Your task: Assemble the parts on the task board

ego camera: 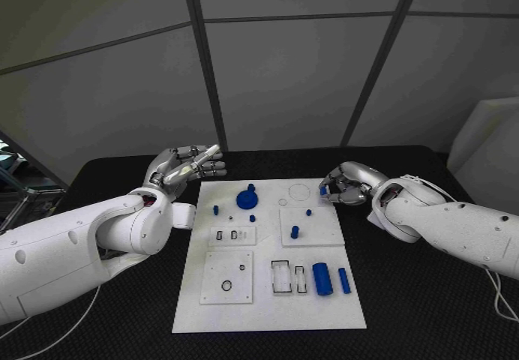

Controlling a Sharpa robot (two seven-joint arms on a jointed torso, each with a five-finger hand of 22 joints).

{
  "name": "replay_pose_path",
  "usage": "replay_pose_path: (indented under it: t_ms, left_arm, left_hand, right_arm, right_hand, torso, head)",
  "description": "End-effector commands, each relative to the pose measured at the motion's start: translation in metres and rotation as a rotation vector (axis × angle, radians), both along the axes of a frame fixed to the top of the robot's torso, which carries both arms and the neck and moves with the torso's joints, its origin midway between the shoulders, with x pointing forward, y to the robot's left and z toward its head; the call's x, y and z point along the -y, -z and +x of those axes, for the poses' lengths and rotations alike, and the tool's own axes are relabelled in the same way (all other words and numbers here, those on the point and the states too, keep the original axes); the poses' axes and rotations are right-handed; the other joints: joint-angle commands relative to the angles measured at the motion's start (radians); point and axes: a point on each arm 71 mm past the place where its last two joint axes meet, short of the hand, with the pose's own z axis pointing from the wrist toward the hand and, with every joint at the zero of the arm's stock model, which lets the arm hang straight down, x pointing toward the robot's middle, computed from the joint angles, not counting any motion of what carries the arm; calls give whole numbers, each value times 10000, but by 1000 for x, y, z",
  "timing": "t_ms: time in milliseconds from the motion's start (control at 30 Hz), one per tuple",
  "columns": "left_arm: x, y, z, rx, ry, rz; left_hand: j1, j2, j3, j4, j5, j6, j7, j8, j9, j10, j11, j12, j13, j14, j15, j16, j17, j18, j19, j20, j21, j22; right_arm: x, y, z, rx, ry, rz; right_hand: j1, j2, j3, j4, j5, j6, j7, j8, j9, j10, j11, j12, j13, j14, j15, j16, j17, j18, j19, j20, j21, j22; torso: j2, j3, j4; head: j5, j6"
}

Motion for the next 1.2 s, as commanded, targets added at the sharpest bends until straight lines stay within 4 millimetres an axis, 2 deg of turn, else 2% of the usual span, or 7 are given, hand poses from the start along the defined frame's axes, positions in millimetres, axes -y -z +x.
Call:
replay_pose_path:
  t_ms: [33,167,333,667,867,933,1200]
  left_arm:
    - [0,-1,0,80,48,-30]
    - [-1,-1,0,67,16,-14]
    - [-2,-1,1,45,-18,6]
    - [-1,1,5,30,-66,19]
    - [0,2,7,27,-84,22]
    - [1,2,7,25,-62,13]
    - [6,2,7,11,11,-14]
  left_hand:
    - [-1,79,-13,-45,-43,-55,309,-52,-5,-32,2,-34,-11,-10,56,-39,10,-162,-48,-10,43,15]
    - [-1,79,-13,-45,-43,-55,309,-52,-5,-32,2,-34,-11,-10,56,-39,10,-162,-48,-10,43,15]
    - [2,87,-10,-51,-43,-56,308,-54,-5,-33,2,-36,-11,-11,56,-42,11,-162,-52,-9,45,16]
    - [2,87,-10,-51,-43,-56,308,-54,-5,-33,2,-36,-11,-11,56,-42,11,-162,-52,-9,45,16]
    - [2,87,-10,-51,-43,-56,308,-54,-5,-33,2,-36,-11,-11,56,-42,11,-162,-52,-9,45,16]
    - [2,87,-10,-51,-43,-56,308,-54,-5,-33,2,-36,-11,-11,56,-42,11,-162,-52,-9,45,16]
    - [2,87,-10,-51,-43,-56,308,-54,-5,-33,2,-36,-11,-11,56,-42,11,-162,-52,-9,45,16]
  right_arm:
    - [0,-8,-1,694,438,442]
    - [-8,-13,-7,693,330,642]
    - [-35,-24,-19,704,-117,958]
    - [-125,-32,-41,429,-1795,741]
    - [-163,-24,-47,76,-2359,232]
    - [-170,-21,-48,-29,-2413,81]
    - [-195,-4,-54,-255,-2672,-680]
  right_hand:
    - [67,212,95,-24,-69,157,-57,50,99,-3,-62,18,725,1058,-66,46,2631,-175,-5,-86,45,645]
    - [85,228,140,-60,-81,154,-58,49,107,-4,-65,12,723,1058,-71,46,2631,-176,-3,-95,46,648]
    - [61,222,152,-67,-94,137,-47,39,110,4,-60,16,733,1058,-71,46,2631,-176,-6,-99,44,643]
    - [-34,220,168,-49,-138,115,-35,23,119,-1,-49,1,721,1058,-66,46,2631,-177,-3,-102,44,647]
    - [-99,195,165,-40,-147,88,-27,6,121,-1,-42,-5,718,1058,-61,46,2631,-178,-1,-102,45,650]
    - [-180,162,147,-18,-142,72,-20,-7,125,-10,-34,-19,705,1058,-55,46,2631,-178,-3,-99,42,647]
    - [-252,109,135,-19,-91,59,-19,-18,133,-22,-33,-38,689,1058,-52,46,2631,-176,-9,-96,36,638]
  torso:
    - [-13,0,-13]
    - [-35,-23,-4]
    - [-81,-49,17]
    - [-147,-91,45]
    - [-133,-78,34]
    - [-140,-84,45]
    - [-118,-61,20]
  head:
    - [26,-16]
    - [57,-41]
    - [117,-75]
    - [250,-227]
    - [376,-246]
    - [392,-283]
    - [558,-333]
